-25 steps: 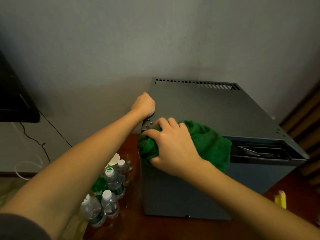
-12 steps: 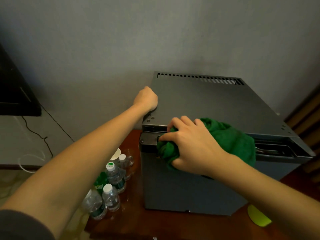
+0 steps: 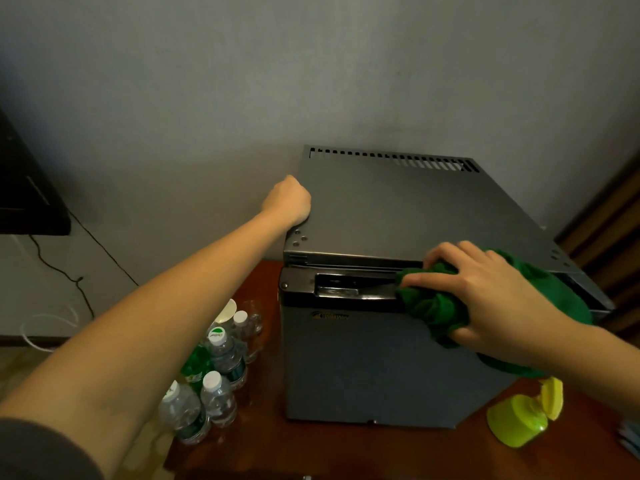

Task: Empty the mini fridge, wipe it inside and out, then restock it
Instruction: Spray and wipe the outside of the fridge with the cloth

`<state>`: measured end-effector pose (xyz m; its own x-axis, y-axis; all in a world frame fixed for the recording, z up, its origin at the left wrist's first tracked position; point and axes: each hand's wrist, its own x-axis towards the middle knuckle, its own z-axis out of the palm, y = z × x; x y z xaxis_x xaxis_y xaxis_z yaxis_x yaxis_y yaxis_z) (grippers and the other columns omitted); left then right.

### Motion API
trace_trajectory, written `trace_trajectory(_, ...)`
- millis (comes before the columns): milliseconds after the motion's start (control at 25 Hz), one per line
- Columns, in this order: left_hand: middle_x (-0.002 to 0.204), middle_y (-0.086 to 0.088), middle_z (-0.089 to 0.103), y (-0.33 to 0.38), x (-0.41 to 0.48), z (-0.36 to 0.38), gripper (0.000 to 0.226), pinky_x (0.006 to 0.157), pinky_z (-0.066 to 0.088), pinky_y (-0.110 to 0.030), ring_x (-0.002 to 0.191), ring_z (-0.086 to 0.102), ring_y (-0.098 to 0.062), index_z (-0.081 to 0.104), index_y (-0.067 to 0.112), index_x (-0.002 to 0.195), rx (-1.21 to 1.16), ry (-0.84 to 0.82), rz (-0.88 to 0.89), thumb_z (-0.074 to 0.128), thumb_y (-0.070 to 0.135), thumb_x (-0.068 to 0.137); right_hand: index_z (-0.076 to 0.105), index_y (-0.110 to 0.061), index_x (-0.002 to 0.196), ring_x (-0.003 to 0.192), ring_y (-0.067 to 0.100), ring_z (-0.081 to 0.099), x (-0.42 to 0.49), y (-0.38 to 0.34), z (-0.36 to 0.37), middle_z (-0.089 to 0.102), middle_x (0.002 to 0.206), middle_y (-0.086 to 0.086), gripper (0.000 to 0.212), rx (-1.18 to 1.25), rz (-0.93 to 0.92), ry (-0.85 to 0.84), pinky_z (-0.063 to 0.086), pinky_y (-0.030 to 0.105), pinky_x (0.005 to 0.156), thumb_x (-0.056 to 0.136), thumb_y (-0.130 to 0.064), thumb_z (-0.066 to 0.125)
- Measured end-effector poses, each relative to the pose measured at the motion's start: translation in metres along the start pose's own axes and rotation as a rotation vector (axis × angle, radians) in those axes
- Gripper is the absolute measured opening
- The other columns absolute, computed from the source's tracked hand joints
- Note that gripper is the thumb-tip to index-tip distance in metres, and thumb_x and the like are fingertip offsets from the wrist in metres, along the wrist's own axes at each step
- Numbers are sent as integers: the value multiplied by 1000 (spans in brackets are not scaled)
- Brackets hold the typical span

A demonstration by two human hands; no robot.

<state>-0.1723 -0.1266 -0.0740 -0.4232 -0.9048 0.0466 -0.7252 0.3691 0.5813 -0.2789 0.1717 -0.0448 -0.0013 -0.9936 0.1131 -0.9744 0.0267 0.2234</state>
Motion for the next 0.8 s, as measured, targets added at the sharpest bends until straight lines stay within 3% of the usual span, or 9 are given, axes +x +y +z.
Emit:
trace_trajectory(160,132,-24,47,1,0,1,33,94,42,-44,119,46,-41,47,-5,123,30,24,4,34,10,96,61,-40,118,105,22,49,-2,41,-13,48,111,-6,53,197,267,-66,45,39,82,69,-19,67)
trace_trajectory(280,138,-22,38,3,-5,-1,35,100,36,-46,127,36,-39,44,-3,128,55,95,34,34,10,98,58,-37,123,114,26,49,46,36,-18,47,115,-1,49,487,335,128,41,42,99,77,-24,68)
trace_trajectory(320,139,-20,36,3,-7,-3,36,101,34,-47,129,33,-37,42,0,132,51,135,67,35,12,98,49,-38,133,122,29,43,67,27,-22,44,125,3,59,461,267,66,37,44,104,78,-31,69)
trace_trajectory(360,140,-18,36,1,-10,-4,37,103,32,-48,130,31,-35,40,3,134,47,176,118,36,15,99,35,-41,142,131,29,32,85,19,-29,36,138,3,73,438,182,-103,31,46,110,78,-40,70)
trace_trajectory(440,138,-17,38,2,-15,-10,38,105,30,-46,130,32,-34,41,5,136,18,246,255,41,17,99,12,-48,148,142,18,17,99,21,-42,20,155,-7,87,490,65,-354,20,41,115,80,-54,67)
trace_trajectory(520,132,-17,46,7,-20,-24,34,105,28,-37,127,37,-34,49,5,130,-67,294,424,44,16,98,20,-47,147,139,7,25,89,52,-51,24,154,-15,76,679,71,-249,23,30,113,84,-52,63)
trace_trajectory(600,122,-13,57,26,-42,-38,32,101,28,-27,121,46,-31,59,9,119,-127,301,702,45,25,95,36,-43,142,131,4,39,65,94,-46,38,147,-17,58,751,150,-66,32,30,109,89,-44,60)
trace_trajectory(720,129,-1,55,77,-95,-25,47,110,23,-32,131,40,-21,61,25,121,117,-47,1201,43,55,90,45,-34,137,127,12,46,27,142,-8,47,141,-6,47,651,301,43,37,30,105,92,-35,59)
trace_trajectory(800,147,6,37,105,-123,2,61,118,9,-43,142,19,-17,44,44,135,472,-305,1293,37,74,83,45,-28,138,127,15,45,12,158,16,49,139,-1,47,612,326,81,35,30,106,93,-33,58)
